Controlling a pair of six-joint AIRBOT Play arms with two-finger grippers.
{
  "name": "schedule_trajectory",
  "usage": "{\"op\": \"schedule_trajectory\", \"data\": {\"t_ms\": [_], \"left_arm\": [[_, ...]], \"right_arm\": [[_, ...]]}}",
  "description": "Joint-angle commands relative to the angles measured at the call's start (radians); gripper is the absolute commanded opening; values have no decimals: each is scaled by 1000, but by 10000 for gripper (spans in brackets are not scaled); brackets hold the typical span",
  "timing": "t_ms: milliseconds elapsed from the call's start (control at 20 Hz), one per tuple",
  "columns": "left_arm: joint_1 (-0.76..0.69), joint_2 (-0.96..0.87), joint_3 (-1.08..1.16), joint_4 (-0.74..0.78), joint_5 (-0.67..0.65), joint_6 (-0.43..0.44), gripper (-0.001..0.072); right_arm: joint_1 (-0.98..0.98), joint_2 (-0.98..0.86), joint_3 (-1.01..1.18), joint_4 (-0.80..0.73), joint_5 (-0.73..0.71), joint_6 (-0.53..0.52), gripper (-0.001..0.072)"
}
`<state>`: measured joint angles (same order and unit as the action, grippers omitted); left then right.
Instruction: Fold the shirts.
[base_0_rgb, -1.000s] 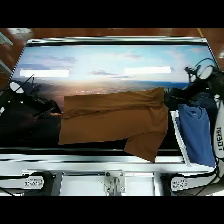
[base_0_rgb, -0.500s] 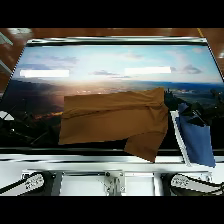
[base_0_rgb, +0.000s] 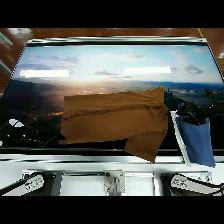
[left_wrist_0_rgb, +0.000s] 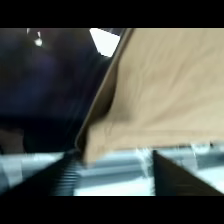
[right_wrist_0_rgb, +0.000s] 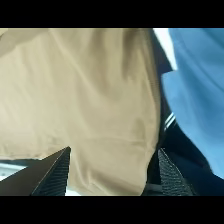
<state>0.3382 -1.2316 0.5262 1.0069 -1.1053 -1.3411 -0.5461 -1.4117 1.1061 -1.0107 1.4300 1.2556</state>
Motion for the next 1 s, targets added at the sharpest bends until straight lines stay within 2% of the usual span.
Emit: {"op": "schedule_trajectory", "data": {"t_ms": [0, 100, 150, 300, 450, 600, 850, 950], "left_arm": [[-38, -2, -8, -20, 113, -36, 419], [-46, -2, -8, -21, 126, -44, 293], [-46, -2, -8, -21, 126, -43, 190], [-46, -2, -8, -21, 100, -19, 37], [-46, -1, -8, -24, 78, -2, 37], [-46, 13, -7, -29, 73, -2, 38], [-46, 29, -5, -72, 73, 24, 37], [-46, 31, -5, -74, 74, 25, 38]], "right_arm": [[46, 1, -1, -68, 8, 1, 670], [80, 1, -1, -157, 19, 1, 670], [90, 1, -2, -196, 23, 3, 670], [94, 1, -59, -198, 30, 4, 670], [94, 1, -188, -114, 11, -27, 670], [94, 1, -290, -61, -99, -26, 670], [95, 0, -401, -41, -204, -23, 669], [95, 0, -436, -18, -244, -23, 607]]}}
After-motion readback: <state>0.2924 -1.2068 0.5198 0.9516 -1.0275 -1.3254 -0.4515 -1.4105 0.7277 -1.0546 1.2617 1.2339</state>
